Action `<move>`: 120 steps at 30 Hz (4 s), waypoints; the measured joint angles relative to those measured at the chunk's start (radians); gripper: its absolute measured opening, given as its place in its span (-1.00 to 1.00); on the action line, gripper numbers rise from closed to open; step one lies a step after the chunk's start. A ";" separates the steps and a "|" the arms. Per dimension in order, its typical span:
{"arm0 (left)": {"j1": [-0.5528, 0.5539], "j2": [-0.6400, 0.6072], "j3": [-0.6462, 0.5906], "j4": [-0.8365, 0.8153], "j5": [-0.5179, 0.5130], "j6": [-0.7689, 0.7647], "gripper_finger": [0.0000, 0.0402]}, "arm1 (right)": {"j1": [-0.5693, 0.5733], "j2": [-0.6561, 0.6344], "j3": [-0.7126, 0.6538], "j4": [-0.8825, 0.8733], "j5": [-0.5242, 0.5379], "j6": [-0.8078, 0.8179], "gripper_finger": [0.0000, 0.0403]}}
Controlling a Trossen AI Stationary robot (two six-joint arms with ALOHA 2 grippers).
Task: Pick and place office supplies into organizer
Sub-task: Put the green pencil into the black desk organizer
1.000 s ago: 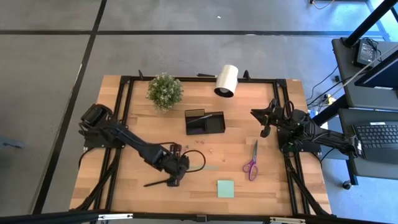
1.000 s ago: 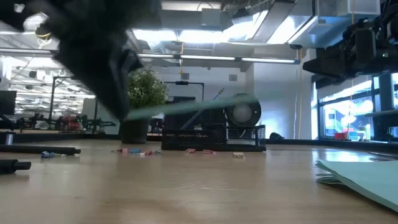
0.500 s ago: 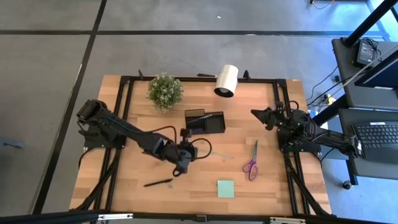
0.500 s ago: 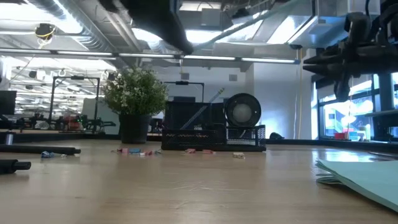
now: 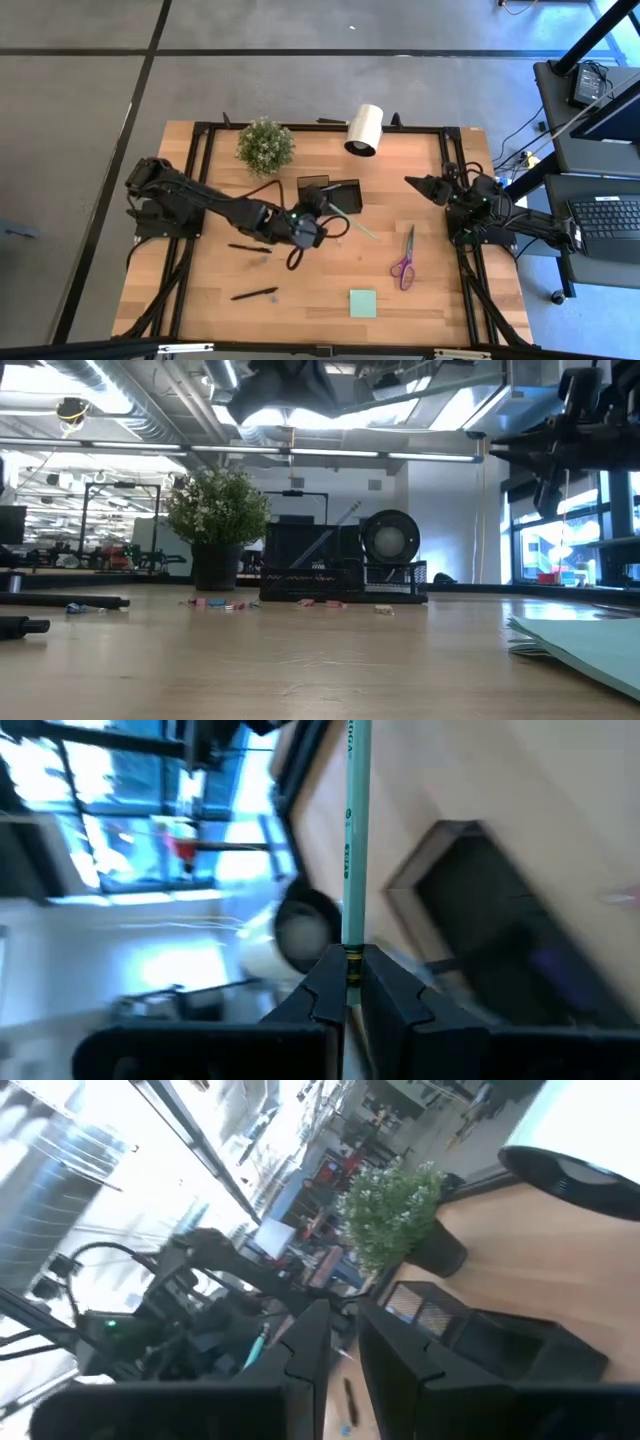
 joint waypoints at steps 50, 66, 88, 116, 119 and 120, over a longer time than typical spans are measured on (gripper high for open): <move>0.125 -0.001 0.001 0.365 -0.040 0.788 -0.93 | 0.000 0.323 0.326 -0.151 -0.118 -0.130 -0.10; 0.125 -0.001 0.001 0.365 -0.040 0.843 -0.93 | 0.000 0.865 0.717 -0.241 -0.289 -0.364 -0.11; 0.129 -0.001 0.001 0.366 -0.041 0.840 -0.93 | 0.001 1.203 0.942 -0.300 -0.385 -0.504 -0.11; 0.169 -0.001 0.001 0.366 -0.068 0.918 -0.93 | 0.004 1.231 0.943 -0.299 -0.400 -0.503 -0.61; 0.169 -0.001 0.001 0.366 -0.068 0.918 -0.93 | 0.004 1.231 0.943 -0.299 -0.400 -0.505 -0.67; 0.169 -0.001 0.001 0.366 -0.068 0.918 -0.93 | 0.004 1.231 0.943 -0.300 -0.400 -0.506 -0.69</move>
